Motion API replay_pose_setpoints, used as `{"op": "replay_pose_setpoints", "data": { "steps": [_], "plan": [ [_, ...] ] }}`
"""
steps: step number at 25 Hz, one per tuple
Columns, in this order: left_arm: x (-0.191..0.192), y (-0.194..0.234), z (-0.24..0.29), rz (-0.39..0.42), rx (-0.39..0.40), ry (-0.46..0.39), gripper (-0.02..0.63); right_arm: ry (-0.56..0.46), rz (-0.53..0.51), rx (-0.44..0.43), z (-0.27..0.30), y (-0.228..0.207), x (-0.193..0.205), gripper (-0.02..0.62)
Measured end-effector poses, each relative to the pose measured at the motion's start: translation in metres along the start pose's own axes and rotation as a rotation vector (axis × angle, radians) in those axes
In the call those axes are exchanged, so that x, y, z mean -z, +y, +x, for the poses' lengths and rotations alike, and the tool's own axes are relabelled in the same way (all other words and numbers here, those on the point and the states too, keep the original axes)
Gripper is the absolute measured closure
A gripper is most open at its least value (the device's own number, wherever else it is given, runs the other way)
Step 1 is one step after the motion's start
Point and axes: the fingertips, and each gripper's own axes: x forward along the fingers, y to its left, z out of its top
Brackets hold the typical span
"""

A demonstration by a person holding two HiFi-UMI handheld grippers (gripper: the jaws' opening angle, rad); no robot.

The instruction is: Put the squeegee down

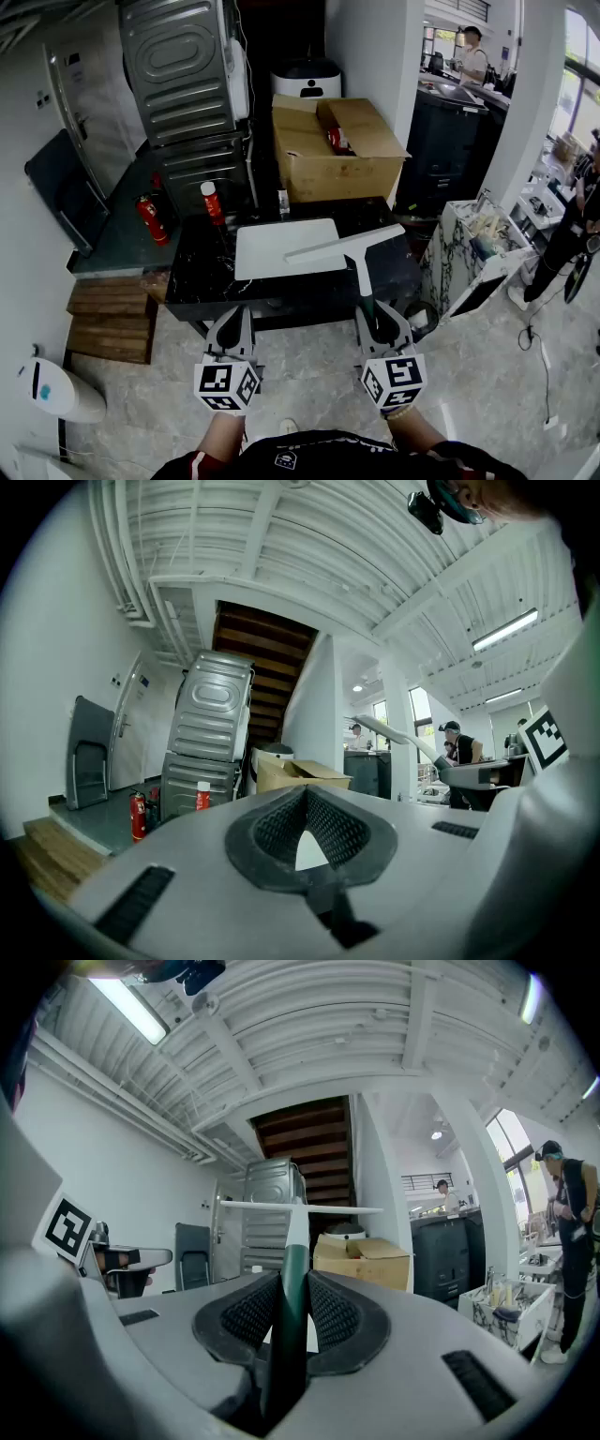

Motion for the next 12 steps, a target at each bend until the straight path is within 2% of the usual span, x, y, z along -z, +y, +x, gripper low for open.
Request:
{"op": "replay_pose_setpoints", "data": {
  "steps": [12],
  "plan": [
    [0.0021, 0.0028, 0.0037, -0.014, 0.003, 0.0, 0.592, 0.007, 0.009, 0.007, 0.0025, -0.0007, 0.003, 0.471]
  ]
}}
